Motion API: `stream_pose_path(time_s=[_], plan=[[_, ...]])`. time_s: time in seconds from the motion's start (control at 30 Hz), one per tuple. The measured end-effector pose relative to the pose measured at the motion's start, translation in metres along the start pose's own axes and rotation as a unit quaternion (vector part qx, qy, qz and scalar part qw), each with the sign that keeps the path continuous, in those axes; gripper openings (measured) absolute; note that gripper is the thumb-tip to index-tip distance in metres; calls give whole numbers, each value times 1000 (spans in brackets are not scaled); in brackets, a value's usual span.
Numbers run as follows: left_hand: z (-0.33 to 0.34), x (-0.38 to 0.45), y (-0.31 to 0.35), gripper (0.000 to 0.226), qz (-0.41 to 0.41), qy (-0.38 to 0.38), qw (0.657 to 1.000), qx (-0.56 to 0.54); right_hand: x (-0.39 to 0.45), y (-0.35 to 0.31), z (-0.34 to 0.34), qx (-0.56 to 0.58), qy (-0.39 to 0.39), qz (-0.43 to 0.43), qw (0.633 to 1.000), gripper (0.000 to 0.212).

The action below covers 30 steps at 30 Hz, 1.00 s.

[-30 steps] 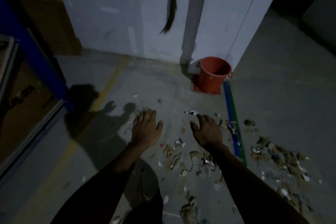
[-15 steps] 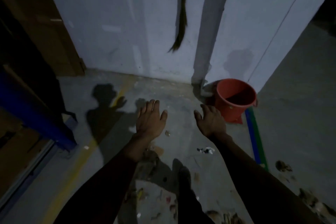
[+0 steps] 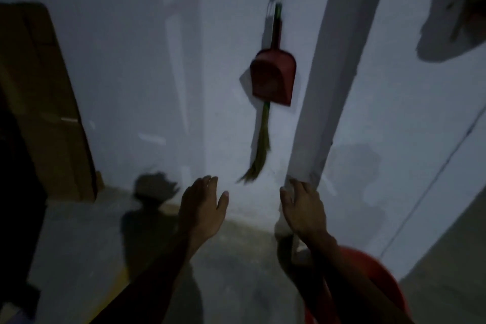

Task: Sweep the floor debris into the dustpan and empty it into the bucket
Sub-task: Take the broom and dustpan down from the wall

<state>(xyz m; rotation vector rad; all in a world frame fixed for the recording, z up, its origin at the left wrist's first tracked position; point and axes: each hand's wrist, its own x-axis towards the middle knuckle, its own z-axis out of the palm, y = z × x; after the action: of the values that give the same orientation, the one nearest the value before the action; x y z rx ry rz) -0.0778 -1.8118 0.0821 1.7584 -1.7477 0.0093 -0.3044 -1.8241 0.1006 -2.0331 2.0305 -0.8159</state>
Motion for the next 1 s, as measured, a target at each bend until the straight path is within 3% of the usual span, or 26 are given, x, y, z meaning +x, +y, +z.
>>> stream_pose_path(time_s=[0.1,0.3,0.53,0.6,0.7,0.83,1.0], plan=[[16,88,-5,44,33,47,998,-17,85,-12,-3,17,50,-17,998,53],[48,278,-17,54,52,32,997,-51,272,-65,-20,31,183,-48,982,42],[58,459,-1,54,91,34,988,-119,455,-129,-76,97,246,-53,963,35],[59,495,8,53,105,38,983,-143,495,-141,-93,120,257,-59,957,20],[63,544,19,53,116,36,978,-170,552,-157,-117,188,276,-49,941,41],[71,597,35,55,104,17,966,-234,616,-172,-142,267,250,-55,929,38],[77,656,69,60,112,-51,922,-368,685,-174,-162,262,216,-75,938,43]])
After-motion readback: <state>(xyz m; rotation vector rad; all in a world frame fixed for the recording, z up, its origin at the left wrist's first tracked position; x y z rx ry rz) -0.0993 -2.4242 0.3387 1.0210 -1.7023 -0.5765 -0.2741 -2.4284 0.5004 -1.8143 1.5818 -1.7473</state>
